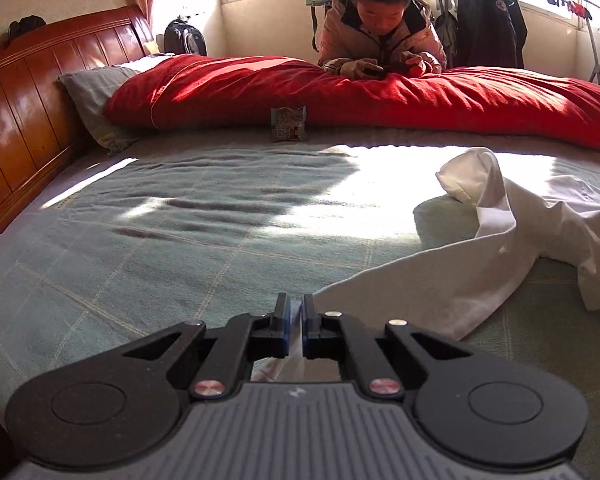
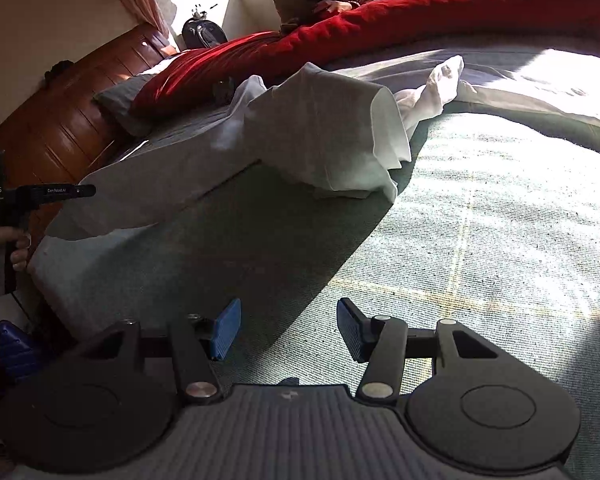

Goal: Fold clothes

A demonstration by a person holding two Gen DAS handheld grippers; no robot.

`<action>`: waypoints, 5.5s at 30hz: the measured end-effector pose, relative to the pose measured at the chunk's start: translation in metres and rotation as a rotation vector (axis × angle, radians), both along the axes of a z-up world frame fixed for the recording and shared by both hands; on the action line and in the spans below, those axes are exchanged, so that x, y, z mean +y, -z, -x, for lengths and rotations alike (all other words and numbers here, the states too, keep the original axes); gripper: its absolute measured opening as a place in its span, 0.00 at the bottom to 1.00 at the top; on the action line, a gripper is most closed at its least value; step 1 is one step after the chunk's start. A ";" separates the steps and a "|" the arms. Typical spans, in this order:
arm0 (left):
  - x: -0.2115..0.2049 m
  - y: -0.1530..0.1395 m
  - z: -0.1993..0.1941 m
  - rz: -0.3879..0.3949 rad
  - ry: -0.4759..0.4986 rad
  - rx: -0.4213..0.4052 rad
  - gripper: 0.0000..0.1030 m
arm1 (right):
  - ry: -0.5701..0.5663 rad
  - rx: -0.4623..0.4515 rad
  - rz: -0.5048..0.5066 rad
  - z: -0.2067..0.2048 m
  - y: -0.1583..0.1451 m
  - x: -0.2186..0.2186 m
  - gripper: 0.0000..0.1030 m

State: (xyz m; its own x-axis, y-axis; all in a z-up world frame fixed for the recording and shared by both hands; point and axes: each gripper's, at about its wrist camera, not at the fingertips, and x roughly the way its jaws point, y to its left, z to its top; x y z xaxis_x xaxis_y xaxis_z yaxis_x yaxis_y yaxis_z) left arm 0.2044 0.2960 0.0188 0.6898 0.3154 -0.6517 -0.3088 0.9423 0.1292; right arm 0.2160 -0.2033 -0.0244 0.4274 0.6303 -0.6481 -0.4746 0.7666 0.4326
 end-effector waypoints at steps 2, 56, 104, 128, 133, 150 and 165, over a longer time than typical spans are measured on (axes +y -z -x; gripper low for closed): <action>0.025 -0.003 -0.002 -0.004 -0.053 -0.010 0.03 | 0.003 -0.002 0.010 -0.002 0.000 0.003 0.59; -0.149 0.123 -0.131 -0.757 0.316 -0.026 0.76 | 0.063 0.026 -0.020 -0.038 0.010 0.022 0.68; 0.073 0.055 0.023 0.088 -0.033 -0.102 0.72 | 0.028 -0.019 0.010 -0.016 -0.009 0.044 0.73; 0.115 0.083 0.003 0.235 -0.117 -0.042 0.05 | -0.114 -0.041 0.063 -0.012 -0.028 0.095 0.74; 0.138 0.066 0.003 0.214 -0.168 -0.080 0.04 | -0.135 -0.062 0.088 -0.008 -0.031 0.108 0.75; 0.244 0.018 -0.008 0.109 -0.396 -0.182 0.04 | -0.111 -0.135 0.129 -0.010 -0.062 0.116 0.76; 0.258 0.064 0.019 0.201 -0.424 0.028 0.20 | -0.111 -0.109 0.151 -0.004 -0.056 0.122 0.78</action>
State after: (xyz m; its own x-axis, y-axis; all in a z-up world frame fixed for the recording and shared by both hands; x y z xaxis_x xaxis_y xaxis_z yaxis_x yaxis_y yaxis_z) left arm 0.1852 0.5540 -0.0447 0.5086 0.4316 -0.7450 -0.6709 0.7410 -0.0288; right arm 0.2197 -0.0810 0.0316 0.4337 0.5764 -0.6926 -0.5975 0.7593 0.2577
